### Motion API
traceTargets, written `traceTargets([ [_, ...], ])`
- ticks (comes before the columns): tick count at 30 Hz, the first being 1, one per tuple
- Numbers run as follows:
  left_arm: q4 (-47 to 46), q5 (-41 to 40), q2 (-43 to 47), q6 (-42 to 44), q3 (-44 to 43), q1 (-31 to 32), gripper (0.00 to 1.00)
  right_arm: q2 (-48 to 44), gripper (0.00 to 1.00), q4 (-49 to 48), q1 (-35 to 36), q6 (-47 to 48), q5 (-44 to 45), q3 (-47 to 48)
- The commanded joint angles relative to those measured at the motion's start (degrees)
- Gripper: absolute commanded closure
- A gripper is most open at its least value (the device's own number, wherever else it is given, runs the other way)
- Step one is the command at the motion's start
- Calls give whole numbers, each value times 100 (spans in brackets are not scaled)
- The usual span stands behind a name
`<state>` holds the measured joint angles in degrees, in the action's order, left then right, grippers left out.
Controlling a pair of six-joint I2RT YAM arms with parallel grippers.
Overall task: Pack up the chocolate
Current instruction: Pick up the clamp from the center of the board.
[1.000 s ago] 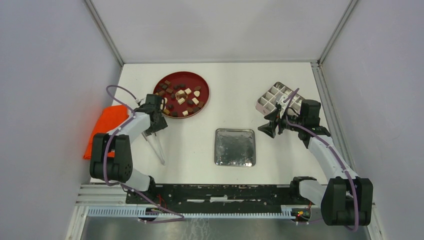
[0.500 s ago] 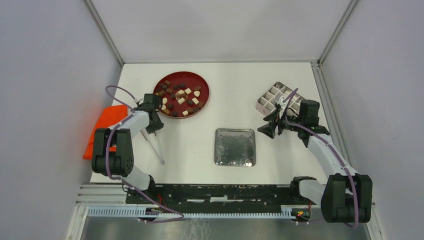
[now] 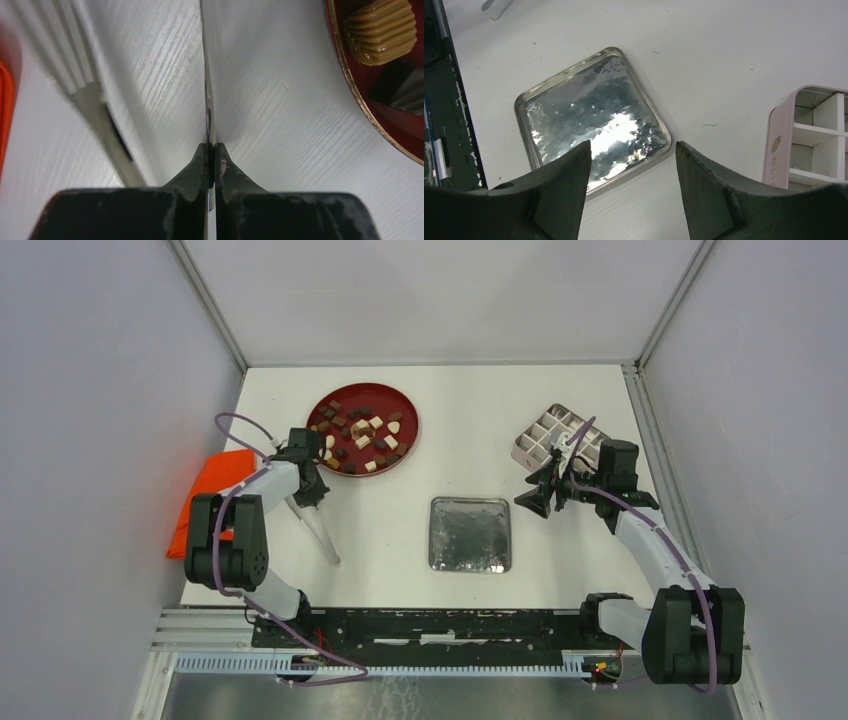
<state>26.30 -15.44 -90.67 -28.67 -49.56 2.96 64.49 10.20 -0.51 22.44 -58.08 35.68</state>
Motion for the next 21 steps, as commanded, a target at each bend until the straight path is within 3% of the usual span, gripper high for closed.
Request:
traceTargets([
  [1, 55, 127, 598, 1, 10, -28, 98, -34, 32, -57, -56, 175, -286, 242],
  [7, -2, 1088, 1920, -59, 419, -19, 98, 15, 31, 217, -107, 701, -998, 198],
  [16, 118, 2416, 3961, -83, 546, 0, 98, -209, 27, 187, -98, 745, -1230, 188],
  [21, -478, 3372, 4657, -531, 667, 4, 98, -137, 28, 224, -34, 667, -1465, 345],
])
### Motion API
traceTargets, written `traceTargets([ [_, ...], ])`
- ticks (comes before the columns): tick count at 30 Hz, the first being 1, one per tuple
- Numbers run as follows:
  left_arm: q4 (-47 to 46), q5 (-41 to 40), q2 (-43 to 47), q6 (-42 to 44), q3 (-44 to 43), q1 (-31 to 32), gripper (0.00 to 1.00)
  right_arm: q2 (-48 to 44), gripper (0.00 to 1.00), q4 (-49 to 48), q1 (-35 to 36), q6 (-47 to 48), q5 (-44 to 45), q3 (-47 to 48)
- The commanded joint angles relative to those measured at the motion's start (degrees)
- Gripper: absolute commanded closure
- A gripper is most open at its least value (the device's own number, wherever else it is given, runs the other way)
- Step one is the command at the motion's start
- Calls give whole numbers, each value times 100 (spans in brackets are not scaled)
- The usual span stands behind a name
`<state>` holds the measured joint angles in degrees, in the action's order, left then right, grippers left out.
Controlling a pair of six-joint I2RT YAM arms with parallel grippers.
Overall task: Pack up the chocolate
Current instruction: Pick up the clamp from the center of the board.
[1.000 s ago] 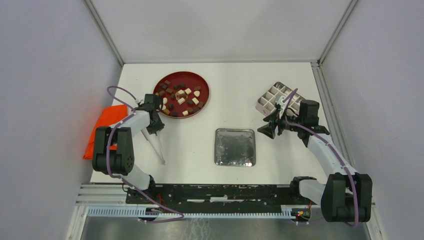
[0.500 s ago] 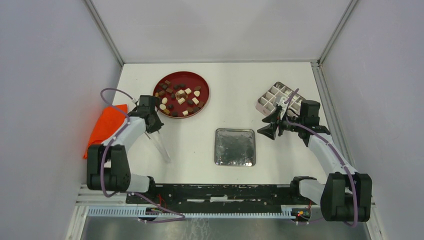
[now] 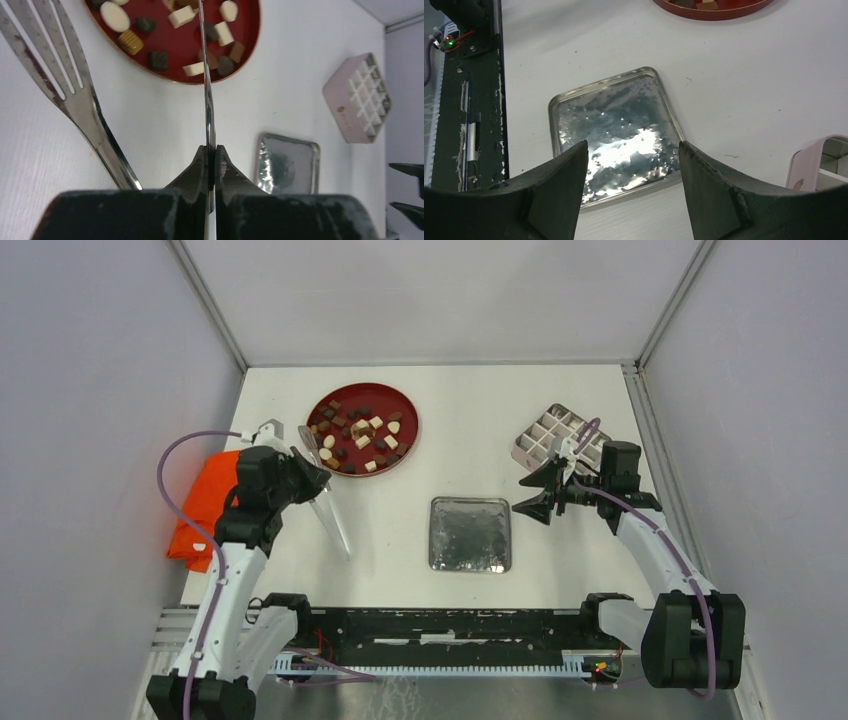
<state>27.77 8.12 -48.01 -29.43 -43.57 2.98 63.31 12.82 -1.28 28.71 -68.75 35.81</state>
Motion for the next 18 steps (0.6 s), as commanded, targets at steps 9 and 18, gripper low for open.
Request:
traceTargets([
  [9, -2816, 2519, 881, -1781, 529, 58, 98, 136, 27, -56, 658, -555, -392, 917],
  [18, -4824, 1632, 824, -2583, 558, 977, 98, 410, 3, -2376, 1776, -3400, -117, 1325],
])
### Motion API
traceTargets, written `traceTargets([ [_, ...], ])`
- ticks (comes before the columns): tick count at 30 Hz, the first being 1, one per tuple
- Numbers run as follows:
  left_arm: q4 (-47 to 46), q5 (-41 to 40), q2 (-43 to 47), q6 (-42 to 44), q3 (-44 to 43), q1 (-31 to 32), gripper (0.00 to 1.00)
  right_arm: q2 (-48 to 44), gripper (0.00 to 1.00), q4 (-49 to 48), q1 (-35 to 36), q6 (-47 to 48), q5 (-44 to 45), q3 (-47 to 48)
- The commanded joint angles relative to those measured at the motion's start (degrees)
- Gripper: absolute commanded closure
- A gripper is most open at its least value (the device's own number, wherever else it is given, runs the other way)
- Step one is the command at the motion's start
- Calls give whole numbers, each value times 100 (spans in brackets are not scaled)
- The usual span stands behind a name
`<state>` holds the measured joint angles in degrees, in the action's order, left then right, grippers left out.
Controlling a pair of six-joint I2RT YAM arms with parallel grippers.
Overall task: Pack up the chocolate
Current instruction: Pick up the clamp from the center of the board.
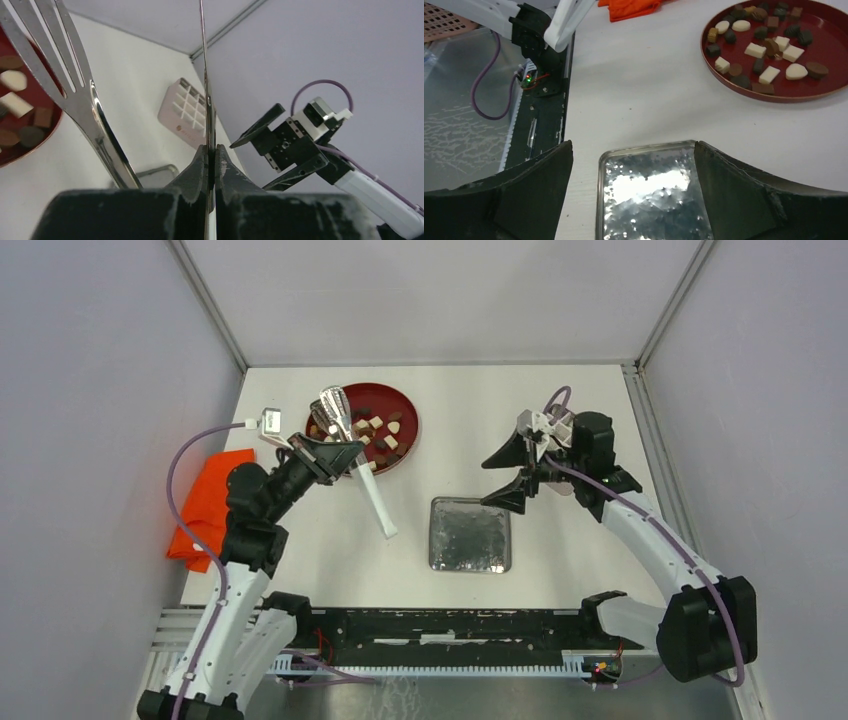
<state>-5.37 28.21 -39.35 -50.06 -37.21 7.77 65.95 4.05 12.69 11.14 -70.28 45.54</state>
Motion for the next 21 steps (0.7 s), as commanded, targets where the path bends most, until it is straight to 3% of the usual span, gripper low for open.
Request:
traceTargets([
  [1, -1724, -515, -142, -520, -128, 705, 98, 205, 3, -1731, 467, -1976, 72, 390],
  [6, -2933, -780, -968, -367, -524, 1915, 98, 517, 7, -3932, 628, -4348, 397, 429],
  [10, -3347, -793, -1571, 53, -991, 2593, 98, 749, 12, -4843, 663, -5735, 691, 508],
  [14, -3750, -758, -1889, 121, -1175, 2908, 98, 805, 19, -4931, 703, -6111, 792, 502],
  [21, -3974, -798, -2186, 145, -1245, 3192, 98, 937, 20, -5371, 996, -6685, 812, 526],
])
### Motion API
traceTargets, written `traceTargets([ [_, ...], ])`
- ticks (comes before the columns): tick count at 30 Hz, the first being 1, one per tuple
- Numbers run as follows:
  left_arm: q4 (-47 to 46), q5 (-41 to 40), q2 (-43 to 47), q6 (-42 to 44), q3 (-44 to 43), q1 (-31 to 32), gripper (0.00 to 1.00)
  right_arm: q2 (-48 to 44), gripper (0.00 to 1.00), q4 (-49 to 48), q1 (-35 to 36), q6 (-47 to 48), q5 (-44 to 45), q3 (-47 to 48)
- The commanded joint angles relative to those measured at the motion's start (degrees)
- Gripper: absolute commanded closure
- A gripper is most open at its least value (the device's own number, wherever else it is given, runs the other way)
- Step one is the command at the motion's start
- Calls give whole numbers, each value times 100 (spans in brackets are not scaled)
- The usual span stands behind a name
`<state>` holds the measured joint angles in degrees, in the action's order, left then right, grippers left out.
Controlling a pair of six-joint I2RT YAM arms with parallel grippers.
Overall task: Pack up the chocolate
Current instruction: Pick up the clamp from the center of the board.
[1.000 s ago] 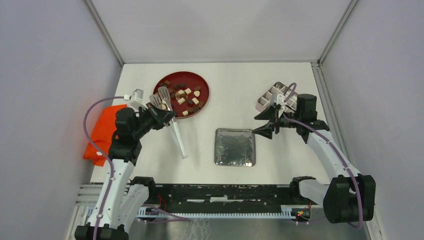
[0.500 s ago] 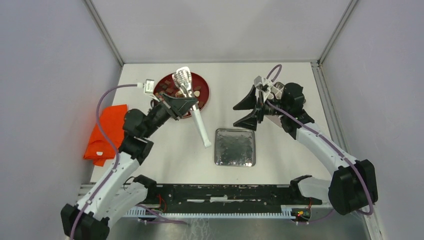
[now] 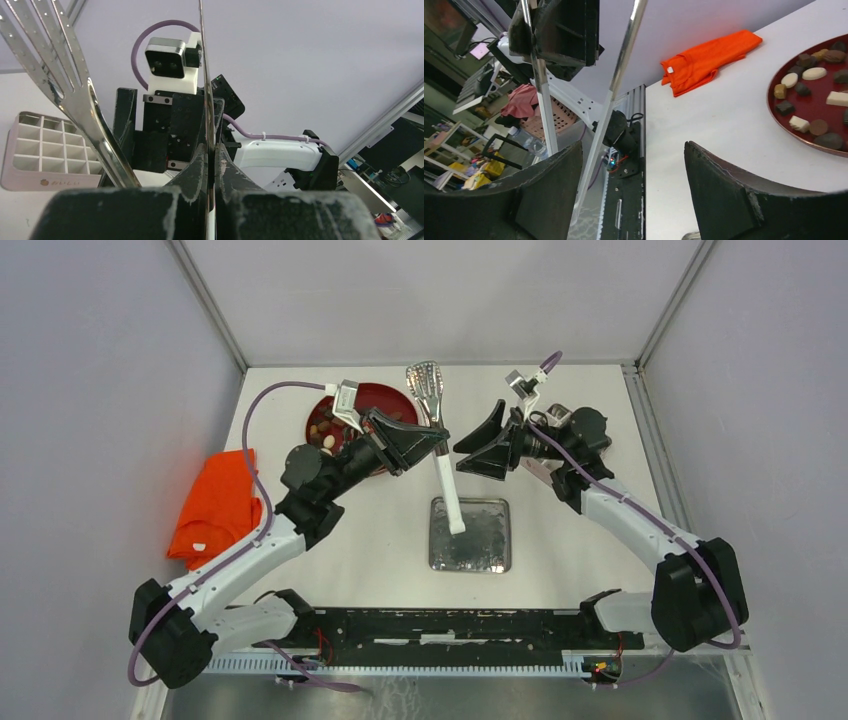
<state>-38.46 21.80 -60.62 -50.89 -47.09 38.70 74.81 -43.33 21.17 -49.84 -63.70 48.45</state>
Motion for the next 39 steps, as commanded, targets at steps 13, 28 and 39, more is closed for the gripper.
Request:
traceTargets([
  [13, -836, -170, -364, 238, -339, 336, 98, 410, 47, -697, 641, -809, 196, 420],
  [28, 1235, -241, 519, 1547, -347, 367, 42, 173, 100, -656, 643, -714, -157, 272],
  [39, 2259, -1062, 1918, 2614, 519, 367, 30, 59, 100, 385, 651, 576, -409, 427],
])
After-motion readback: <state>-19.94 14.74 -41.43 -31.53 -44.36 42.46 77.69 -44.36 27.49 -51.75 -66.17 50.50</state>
